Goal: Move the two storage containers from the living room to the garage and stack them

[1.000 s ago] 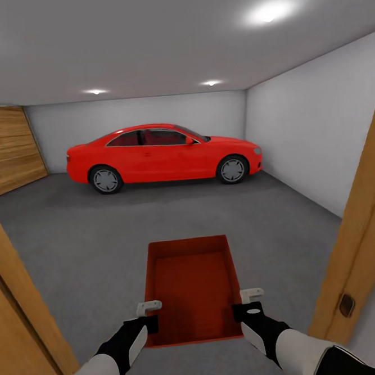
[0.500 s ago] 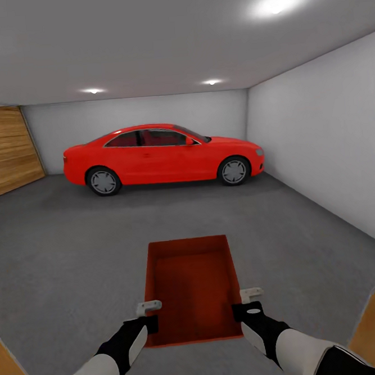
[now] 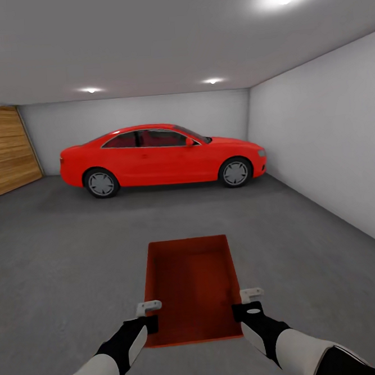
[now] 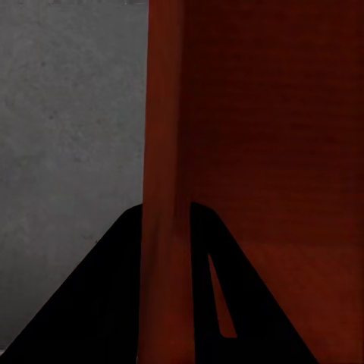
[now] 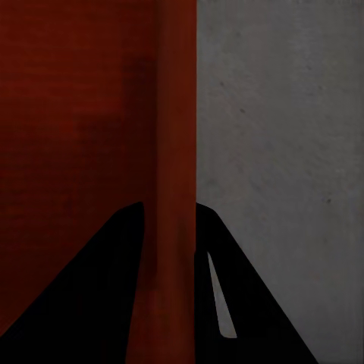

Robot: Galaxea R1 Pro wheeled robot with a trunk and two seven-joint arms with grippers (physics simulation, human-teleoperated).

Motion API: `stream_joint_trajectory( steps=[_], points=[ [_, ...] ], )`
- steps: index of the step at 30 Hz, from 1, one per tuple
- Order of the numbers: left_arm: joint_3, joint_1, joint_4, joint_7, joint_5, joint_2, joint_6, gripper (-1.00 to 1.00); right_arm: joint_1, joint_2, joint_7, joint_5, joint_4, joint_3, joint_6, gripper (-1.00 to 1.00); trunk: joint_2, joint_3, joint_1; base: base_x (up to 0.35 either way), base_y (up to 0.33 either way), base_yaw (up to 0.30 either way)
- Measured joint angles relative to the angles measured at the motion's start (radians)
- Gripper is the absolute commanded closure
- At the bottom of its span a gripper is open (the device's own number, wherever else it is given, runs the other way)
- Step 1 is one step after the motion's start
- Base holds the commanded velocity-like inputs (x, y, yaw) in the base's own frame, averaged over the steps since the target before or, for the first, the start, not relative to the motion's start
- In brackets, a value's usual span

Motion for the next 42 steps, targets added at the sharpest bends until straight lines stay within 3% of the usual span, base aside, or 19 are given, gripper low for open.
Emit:
stream_joint_trajectory(
  steps=[42],
  points=[
    [0.000,0.000,0.000,0.000,0.001,0.000,-0.003,1.00,0.000,-0.001,0.000,0.000,-0.003,0.001,0.000,1.00,0.000,0.000,0.000,0.322,0.000,0.000]
  ],
)
